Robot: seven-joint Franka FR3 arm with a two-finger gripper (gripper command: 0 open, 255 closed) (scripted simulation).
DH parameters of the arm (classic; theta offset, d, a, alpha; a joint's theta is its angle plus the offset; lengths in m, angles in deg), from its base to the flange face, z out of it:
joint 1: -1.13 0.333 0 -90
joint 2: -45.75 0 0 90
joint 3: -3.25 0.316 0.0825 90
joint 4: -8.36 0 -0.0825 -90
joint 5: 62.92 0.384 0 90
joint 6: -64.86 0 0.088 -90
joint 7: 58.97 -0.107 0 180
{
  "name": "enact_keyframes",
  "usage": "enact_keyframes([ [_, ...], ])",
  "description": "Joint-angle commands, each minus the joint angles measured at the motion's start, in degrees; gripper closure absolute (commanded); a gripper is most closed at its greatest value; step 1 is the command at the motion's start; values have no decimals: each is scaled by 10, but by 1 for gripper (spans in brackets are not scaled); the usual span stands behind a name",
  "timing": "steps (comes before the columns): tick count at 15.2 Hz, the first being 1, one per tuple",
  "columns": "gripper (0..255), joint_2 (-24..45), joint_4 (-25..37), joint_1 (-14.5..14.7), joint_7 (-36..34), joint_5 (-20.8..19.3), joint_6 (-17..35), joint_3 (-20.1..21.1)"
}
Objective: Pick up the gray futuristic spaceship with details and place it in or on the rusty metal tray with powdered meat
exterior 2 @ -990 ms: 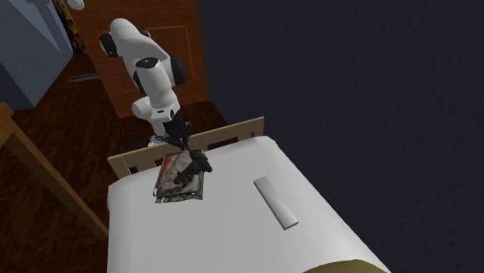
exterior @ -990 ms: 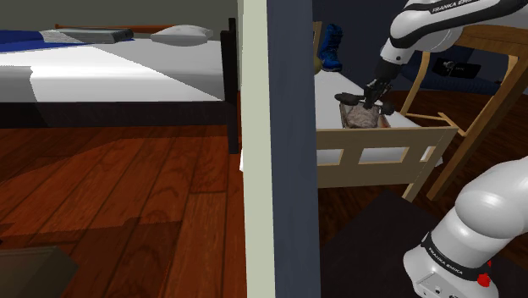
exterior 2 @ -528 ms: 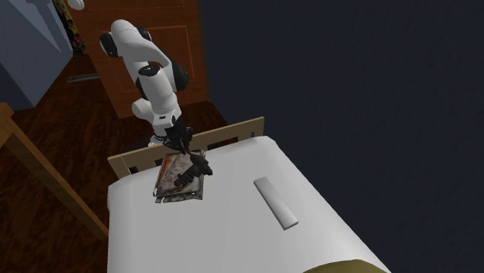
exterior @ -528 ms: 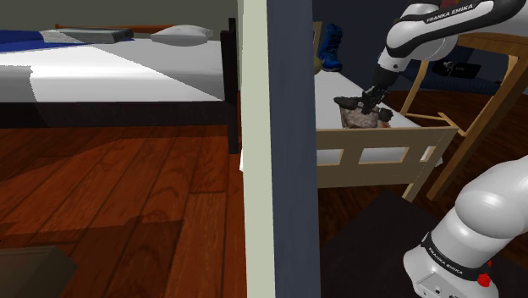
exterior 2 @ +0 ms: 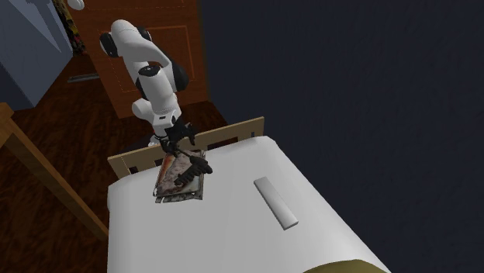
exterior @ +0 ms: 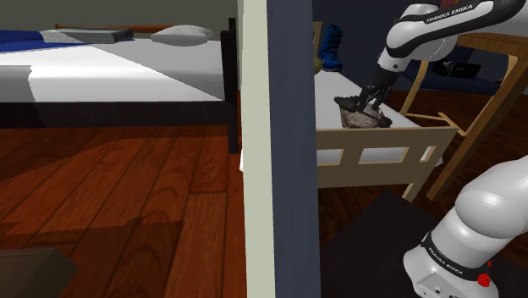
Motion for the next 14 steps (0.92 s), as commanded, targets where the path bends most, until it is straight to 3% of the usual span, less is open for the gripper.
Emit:
enact_keyframes([
  [1,0,0,0,0,0,0,0,0],
  [6,0,-23,53,-4,-5,-6,-76,3],
  [14,0,-23,53,-4,-5,-6,-76,3],
])
